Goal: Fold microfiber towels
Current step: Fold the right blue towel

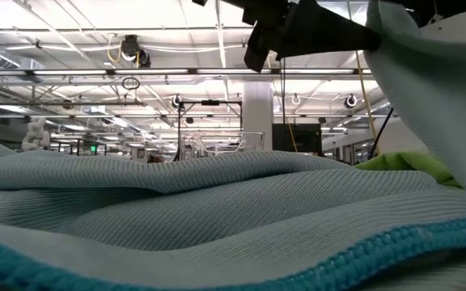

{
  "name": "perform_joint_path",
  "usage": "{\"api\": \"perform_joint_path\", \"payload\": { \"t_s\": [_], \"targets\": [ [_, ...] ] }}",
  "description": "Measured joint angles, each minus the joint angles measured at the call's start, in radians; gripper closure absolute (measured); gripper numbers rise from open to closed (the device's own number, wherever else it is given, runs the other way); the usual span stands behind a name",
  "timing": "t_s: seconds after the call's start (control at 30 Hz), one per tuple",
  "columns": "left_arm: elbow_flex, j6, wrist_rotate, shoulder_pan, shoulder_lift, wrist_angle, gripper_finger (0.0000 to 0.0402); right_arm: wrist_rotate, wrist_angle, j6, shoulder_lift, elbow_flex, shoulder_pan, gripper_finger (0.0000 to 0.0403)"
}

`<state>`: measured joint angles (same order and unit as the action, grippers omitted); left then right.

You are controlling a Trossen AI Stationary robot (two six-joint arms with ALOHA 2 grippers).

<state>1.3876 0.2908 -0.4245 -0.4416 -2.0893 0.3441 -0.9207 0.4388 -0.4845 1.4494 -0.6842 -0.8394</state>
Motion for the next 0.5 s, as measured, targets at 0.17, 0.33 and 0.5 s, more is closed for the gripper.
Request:
{"api": "perform_joint_path", "payload": {
  "t_s": [0.17, 0.33, 0.5],
  "targets": [
    [0.000, -0.003, -0.046, 0.013, -0.030, 0.030, 0.0153, 0.001, 0.006, 0.000, 0.000, 0.000, 0.000, 0.0395],
    [0.000, -0.030, -0.046, 0.029, -0.048, 0.029, 0.0240, 0.002, 0.006, 0.000, 0.000, 0.000, 0.000, 0.0395],
    [0.000, -0.105, -0.014, 0.029, -0.048, 0.028, 0.0376, 0.033, 0.003, 0.006, 0.000, 0.000, -0.004, 0.0395]
  ]
}}
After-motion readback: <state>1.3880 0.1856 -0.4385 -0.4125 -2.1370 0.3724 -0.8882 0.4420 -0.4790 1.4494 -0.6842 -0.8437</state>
